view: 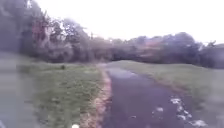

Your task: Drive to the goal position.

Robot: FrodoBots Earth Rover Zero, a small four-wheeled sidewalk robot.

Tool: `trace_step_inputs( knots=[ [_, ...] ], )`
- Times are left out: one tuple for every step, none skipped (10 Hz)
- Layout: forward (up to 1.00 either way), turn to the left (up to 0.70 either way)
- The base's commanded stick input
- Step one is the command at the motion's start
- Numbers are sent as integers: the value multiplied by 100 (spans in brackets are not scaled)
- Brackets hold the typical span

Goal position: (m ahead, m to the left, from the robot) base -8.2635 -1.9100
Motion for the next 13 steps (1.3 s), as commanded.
trace_step_inputs(
  knots=[
    [0, -45],
    [0, -36],
    [0, -17],
    [0, 0],
    [0, 0],
    [0, 0],
    [15, 0],
    [32, 0],
    [45, 0],
    [45, 0],
    [45, 0],
    [45, 0],
    [45, 0]
  ],
)
